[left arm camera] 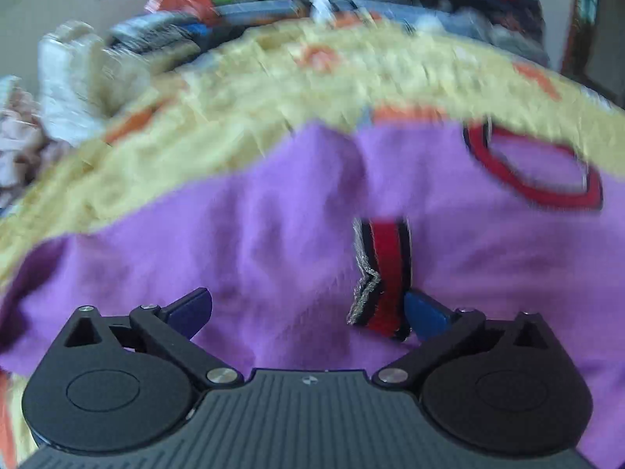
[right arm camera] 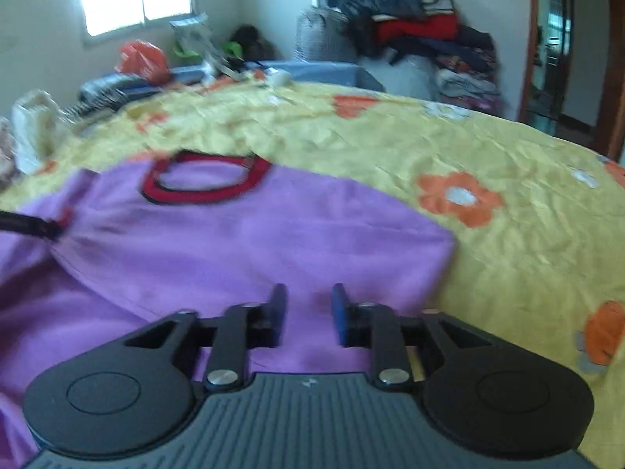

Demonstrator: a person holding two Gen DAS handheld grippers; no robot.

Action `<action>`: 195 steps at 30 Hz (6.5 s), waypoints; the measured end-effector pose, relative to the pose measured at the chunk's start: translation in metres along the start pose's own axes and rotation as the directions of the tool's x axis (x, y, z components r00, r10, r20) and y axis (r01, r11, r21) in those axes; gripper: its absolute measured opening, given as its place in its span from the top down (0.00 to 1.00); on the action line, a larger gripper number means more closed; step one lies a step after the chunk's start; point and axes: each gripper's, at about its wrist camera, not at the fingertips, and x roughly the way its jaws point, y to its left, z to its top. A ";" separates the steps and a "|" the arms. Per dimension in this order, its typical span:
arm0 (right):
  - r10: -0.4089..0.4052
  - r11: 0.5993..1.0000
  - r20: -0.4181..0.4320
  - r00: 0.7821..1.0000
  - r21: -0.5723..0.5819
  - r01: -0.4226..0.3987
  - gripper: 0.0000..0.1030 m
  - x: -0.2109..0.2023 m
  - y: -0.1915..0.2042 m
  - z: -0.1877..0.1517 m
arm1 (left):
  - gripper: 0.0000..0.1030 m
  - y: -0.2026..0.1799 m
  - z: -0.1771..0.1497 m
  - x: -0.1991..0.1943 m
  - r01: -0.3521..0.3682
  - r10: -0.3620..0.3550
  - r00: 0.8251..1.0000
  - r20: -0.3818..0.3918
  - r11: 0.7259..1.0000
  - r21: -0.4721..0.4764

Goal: Fold small clothes
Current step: 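Move the left tool to the other sleeve cuff and grasp it, then carry the sleeve across the sweater body and release it with the left tool, then move both tools to the striped hem and grasp it with the right tool, then grasp the striped hem with the left tool while the right tool holds it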

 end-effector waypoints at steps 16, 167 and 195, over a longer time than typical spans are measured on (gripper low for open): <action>0.166 0.982 0.081 0.983 -0.107 -0.157 0.12 -0.021 0.100 -0.011 | 0.00 0.247 -0.116 -0.138 -0.018 0.023 0.974 0.227 1.000 -0.023; 0.270 0.730 0.074 0.960 0.634 -0.254 0.56 -0.171 -0.010 -0.176 | 0.01 0.154 -0.136 -0.076 0.750 -0.816 0.566 -0.119 0.569 -0.336; 0.324 0.734 0.200 0.925 0.563 -0.379 0.97 -0.262 -0.046 -0.136 | 0.97 0.169 -0.131 -0.141 0.803 -0.879 0.436 -0.196 0.478 -0.357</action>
